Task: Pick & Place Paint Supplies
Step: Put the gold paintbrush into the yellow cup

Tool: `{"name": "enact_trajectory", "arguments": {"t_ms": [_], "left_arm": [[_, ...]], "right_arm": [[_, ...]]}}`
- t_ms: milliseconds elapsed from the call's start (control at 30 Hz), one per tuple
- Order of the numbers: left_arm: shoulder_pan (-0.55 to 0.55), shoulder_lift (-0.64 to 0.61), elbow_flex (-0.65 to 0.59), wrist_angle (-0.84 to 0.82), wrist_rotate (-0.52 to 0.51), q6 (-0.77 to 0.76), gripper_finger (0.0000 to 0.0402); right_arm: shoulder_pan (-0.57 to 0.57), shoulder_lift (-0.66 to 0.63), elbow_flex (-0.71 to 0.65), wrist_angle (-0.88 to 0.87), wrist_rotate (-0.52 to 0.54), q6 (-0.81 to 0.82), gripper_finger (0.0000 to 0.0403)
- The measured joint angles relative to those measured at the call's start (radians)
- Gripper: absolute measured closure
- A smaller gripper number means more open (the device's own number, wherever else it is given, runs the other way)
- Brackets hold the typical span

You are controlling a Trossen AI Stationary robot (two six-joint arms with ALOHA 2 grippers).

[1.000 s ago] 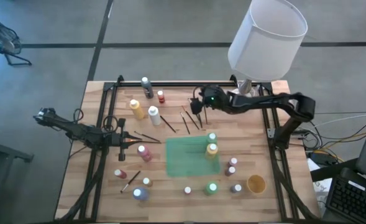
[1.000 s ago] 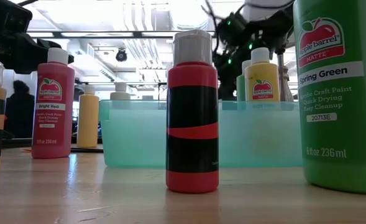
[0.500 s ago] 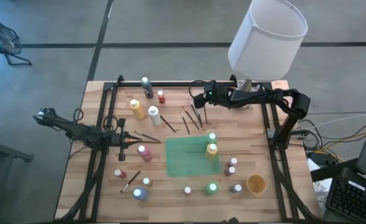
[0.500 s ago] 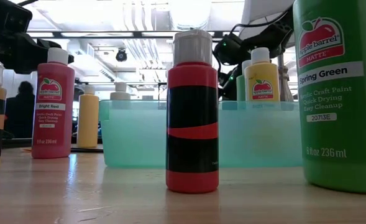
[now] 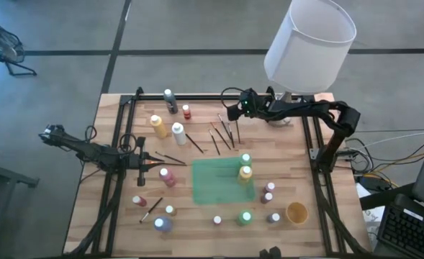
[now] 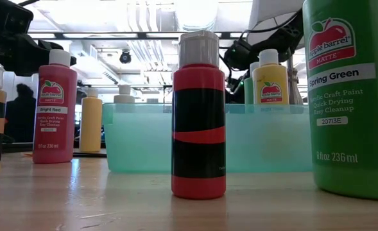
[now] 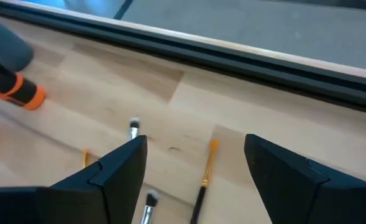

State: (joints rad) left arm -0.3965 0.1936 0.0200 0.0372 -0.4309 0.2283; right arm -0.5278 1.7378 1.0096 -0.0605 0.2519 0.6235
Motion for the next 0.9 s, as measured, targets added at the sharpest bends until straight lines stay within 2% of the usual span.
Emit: {"name": "enact_trajectory", "arguments": {"t_ms": [200, 333, 533, 733, 900], "left_arm": [[0.000, 0.000, 0.000, 0.000, 0.000, 0.000, 0.0371], [0.000, 0.000, 0.000, 0.000, 0.000, 0.000, 0.0371], [0.000, 0.000, 0.000, 0.000, 0.000, 0.000, 0.0371], [0.000, 0.000, 0.000, 0.000, 0.000, 0.000, 0.0371], [0.000, 0.000, 0.000, 0.000, 0.000, 0.000, 0.0371]], "right_arm": [[-0.005, 0.023, 0.000, 0.004, 0.001, -0.003, 0.0151], [-0.006, 0.098, 0.023, 0.004, -0.043, -0.002, 0.0141], [-0.025, 0.198, 0.101, 0.000, -0.042, -0.006, 0.0125], [-0.043, 0.247, 0.183, -0.116, -0.040, -0.006, 0.0120], [-0.046, 0.285, 0.218, -0.173, -0.032, -0.006, 0.0137]]}}
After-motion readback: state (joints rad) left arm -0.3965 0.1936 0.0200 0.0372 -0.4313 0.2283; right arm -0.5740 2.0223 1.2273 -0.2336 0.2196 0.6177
